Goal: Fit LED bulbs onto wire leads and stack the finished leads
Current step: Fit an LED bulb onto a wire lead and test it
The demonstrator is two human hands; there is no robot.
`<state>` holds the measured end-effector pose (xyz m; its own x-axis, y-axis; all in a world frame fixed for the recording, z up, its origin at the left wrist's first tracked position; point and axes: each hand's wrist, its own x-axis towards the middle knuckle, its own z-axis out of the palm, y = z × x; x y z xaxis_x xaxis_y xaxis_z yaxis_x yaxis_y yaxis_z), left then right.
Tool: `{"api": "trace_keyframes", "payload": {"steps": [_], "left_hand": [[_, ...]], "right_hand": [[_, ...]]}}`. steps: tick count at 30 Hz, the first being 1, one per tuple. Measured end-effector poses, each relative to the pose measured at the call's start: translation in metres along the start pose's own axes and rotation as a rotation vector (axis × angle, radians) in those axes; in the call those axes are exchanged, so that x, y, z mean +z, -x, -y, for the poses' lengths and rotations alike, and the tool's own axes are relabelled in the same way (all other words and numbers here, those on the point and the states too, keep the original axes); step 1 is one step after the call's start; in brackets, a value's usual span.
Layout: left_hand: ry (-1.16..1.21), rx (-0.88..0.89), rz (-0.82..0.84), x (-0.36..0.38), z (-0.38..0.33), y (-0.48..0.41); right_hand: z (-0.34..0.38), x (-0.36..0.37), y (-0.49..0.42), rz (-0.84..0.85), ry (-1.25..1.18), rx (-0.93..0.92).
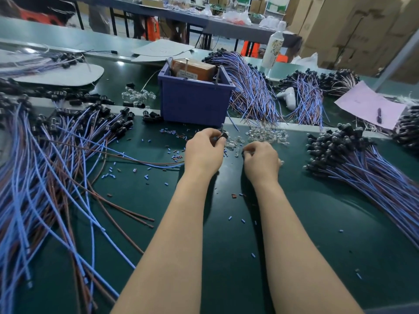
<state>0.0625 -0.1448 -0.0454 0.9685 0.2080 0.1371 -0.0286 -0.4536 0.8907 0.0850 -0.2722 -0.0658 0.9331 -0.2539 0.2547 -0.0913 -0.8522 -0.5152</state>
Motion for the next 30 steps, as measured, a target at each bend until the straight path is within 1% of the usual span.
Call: {"api": "trace_keyframes", "payload": {"steps": [4, 6, 7, 9, 10, 11, 13, 15, 17, 22, 25, 30], "left_hand": [[-0.183, 0.039, -0.02, 0.001, -0.004, 0.0], [-0.172, 0.095, -0.006, 0.001, -0.005, 0.001], [-0.131, 0.118, 0.007, 0.001, -0.006, 0.001], [-0.075, 0.135, 0.014, 0.0, -0.008, 0.003], [-0.067, 0.139, 0.009, -0.001, -0.008, 0.004], [-0.063, 0.144, 0.003, -0.002, -0.008, 0.004], [-0.068, 0.153, 0.0, -0.003, -0.009, 0.004], [-0.085, 0.155, 0.003, -0.003, -0.009, 0.004], [-0.094, 0.147, 0.003, -0.004, -0.01, 0.004], [-0.15, 0.129, 0.034, -0.004, -0.01, 0.005], [-0.19, 0.115, 0.064, -0.004, -0.008, 0.004], [-0.183, 0.12, 0.076, -0.004, -0.008, 0.003]], "right_hand": [[-0.001, -0.003, 0.004, -0.125, -0.247, -0.041], [0.003, -0.007, 0.005, -0.144, -0.463, -0.005], [0.006, -0.01, 0.005, -0.112, -0.643, 0.035], [0.014, -0.018, 0.006, 0.008, -1.025, 0.1], [0.016, -0.021, 0.007, 0.061, -1.136, 0.092], [0.018, -0.024, 0.008, 0.096, -1.174, 0.063], [0.018, -0.026, 0.009, 0.119, -1.141, -0.017], [0.019, -0.026, 0.009, 0.098, -1.029, -0.088], [0.019, -0.026, 0.01, 0.074, -0.9, -0.137], [0.019, -0.028, 0.009, 0.057, -0.735, -0.233], [0.016, -0.029, 0.008, 0.036, -0.625, -0.277], [0.011, -0.029, 0.006, 0.06, -0.544, -0.299]]}}
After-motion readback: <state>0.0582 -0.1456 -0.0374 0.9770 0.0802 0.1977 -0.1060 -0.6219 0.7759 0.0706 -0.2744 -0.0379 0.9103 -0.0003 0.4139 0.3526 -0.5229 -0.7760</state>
